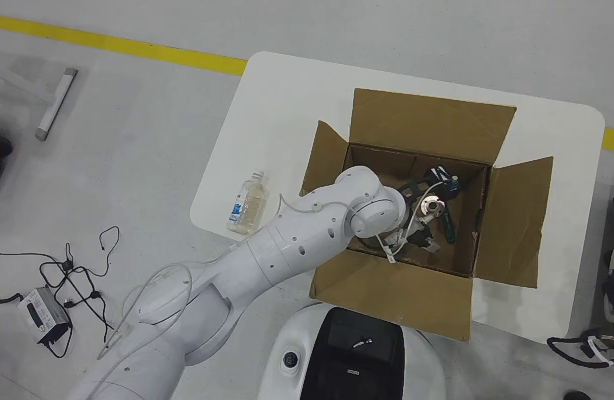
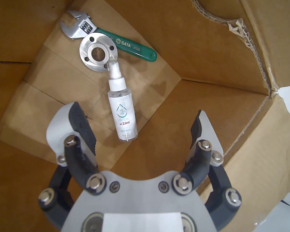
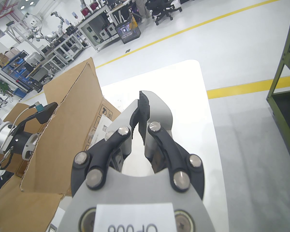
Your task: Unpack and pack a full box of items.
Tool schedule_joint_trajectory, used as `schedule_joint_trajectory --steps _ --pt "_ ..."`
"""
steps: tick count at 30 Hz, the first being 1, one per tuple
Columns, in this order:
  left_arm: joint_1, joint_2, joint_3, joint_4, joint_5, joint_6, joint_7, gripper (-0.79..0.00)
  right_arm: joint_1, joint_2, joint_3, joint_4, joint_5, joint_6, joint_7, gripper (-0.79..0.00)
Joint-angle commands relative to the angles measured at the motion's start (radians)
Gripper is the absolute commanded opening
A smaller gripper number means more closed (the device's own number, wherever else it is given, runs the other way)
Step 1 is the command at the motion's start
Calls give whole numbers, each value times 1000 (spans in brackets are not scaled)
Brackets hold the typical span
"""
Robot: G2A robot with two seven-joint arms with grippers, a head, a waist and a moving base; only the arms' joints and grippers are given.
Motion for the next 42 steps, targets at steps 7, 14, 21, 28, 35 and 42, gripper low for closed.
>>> schedule_joint_trajectory --steps 7,14,21,28,35,42 --pt "5 0 0 -1 -1 1 7 0 0 0 0 0 0 0 0 -785" --pt "42 -9 8 29 34 21 53 0 0 0 0 0 0 0 0 -785" --pt "43 -36 34 89 64 48 64 0 0 0 0 0 0 0 0 -785" --pt "39 -74 72 162 100 88 75 -99 0 0 0 0 0 0 0 -785" --pt "27 -105 83 219 122 105 86 -225 0 0 0 0 0 0 0 -785" --pt "31 -131 94 257 148 121 88 -363 0 0 0 0 0 0 0 -785"
